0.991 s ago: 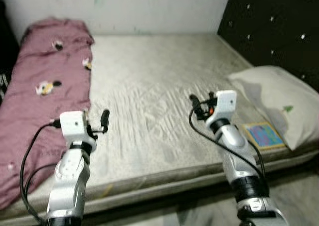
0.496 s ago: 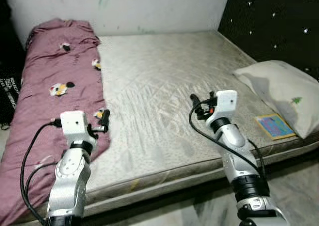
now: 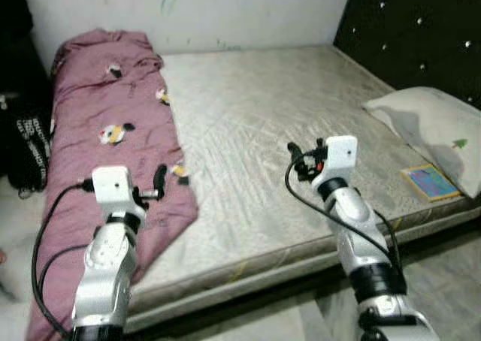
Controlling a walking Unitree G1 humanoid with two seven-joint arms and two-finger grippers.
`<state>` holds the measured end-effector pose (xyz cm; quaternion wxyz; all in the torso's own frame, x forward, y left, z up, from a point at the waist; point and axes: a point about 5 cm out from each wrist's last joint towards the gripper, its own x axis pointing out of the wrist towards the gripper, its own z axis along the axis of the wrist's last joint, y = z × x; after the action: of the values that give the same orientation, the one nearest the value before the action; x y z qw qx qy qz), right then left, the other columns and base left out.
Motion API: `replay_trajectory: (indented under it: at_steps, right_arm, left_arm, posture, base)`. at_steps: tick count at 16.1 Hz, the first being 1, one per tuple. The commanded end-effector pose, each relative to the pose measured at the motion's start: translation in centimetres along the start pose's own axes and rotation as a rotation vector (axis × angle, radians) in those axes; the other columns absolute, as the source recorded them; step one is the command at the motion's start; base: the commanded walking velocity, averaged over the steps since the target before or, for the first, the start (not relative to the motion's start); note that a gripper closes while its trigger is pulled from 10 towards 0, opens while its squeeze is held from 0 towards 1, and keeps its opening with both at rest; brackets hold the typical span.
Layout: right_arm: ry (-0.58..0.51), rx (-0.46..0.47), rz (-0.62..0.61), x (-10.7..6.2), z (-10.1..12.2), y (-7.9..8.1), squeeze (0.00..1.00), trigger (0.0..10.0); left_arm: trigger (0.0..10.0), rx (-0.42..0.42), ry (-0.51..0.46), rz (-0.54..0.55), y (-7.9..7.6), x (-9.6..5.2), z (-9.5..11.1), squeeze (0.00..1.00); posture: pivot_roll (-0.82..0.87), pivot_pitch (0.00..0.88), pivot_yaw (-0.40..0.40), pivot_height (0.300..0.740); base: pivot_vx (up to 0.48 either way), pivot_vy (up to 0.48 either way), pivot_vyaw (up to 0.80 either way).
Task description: Clean up the room
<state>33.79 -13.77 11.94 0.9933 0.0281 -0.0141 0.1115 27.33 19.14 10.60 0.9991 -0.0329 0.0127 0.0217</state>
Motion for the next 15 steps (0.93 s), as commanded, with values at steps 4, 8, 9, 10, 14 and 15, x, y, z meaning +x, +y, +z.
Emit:
replay_trajectory:
  at_steps: [4,8,9,10,14,15]
  right_arm:
    - [-0.028,-0.013,0.020,0.51,0.79,0.52,0.00,10.0]
    - [-0.028,-0.012,0.014,0.46,0.72,0.45,0.00,10.0]
    - [-0.027,-0.013,0.012,0.46,0.72,0.40,0.00,10.0]
    - [-0.027,-0.014,0.010,0.49,0.73,0.35,0.00,10.0]
    - [-0.026,-0.015,0.009,0.49,0.74,0.29,0.00,10.0]
    - [-0.026,-0.015,0.007,0.47,0.75,0.30,0.00,10.0]
  left_arm:
    - [10.0,0.016,-0.009,0.000,0.08,0.13,0.24,0.00]
    - [10.0,0.011,-0.009,-0.002,0.08,0.18,0.27,0.00]
    - [10.0,0.010,-0.012,0.004,0.17,0.15,0.33,0.00]
    - [10.0,0.016,-0.024,0.014,0.25,0.09,0.45,0.00]
    - [10.0,0.045,-0.053,0.052,0.62,-0.19,0.73,0.00]
    - [10.0,0.051,-0.063,0.076,0.87,-0.31,0.91,0.00]
  posture:
    - [0.00,0.000,-0.071,0.740]
    - [-0.01,0.000,-0.069,0.740]
    - [0.00,0.000,-0.070,0.740]
    - [0.00,0.000,-0.073,0.740]
    - [0.00,0.000,-0.074,0.740]
    - [0.00,0.000,-0.074,0.740]
  base:
    - [0.000,0.480,0.00]
    - [0.000,0.480,0.00]
    - [0.000,0.480,0.00]
    - [0.000,0.476,0.00]
    - [0.000,0.119,0.00]
    - [0.000,0.000,0.00]
